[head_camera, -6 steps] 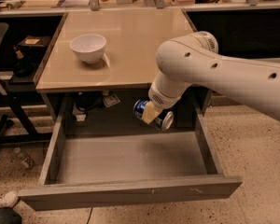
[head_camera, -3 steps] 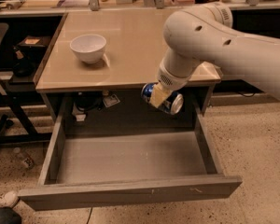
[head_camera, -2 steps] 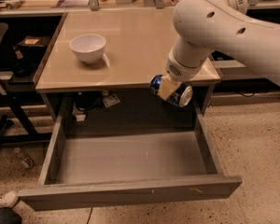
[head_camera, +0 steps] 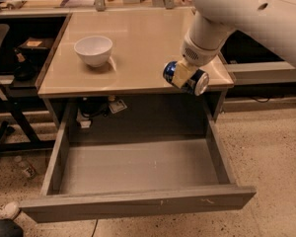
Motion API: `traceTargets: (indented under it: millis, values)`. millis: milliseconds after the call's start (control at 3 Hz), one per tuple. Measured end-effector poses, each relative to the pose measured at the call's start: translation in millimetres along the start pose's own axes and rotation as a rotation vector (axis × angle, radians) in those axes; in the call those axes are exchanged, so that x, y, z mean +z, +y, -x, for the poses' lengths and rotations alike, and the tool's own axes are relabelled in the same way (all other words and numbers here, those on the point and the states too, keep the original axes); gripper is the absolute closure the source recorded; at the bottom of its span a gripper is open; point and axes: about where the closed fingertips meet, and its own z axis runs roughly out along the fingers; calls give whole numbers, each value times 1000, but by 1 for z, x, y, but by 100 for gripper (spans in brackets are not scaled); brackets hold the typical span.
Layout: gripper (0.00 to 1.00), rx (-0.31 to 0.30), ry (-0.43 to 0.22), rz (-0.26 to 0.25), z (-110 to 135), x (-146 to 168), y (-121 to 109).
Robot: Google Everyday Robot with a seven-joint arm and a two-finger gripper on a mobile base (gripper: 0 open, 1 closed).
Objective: Pick pepsi can from top drawer and place on counter
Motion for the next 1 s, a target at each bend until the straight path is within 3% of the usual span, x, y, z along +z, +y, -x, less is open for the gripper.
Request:
traceTargets:
  millis: [1000]
  values:
    - [100, -35, -86, 42, 93, 20, -67]
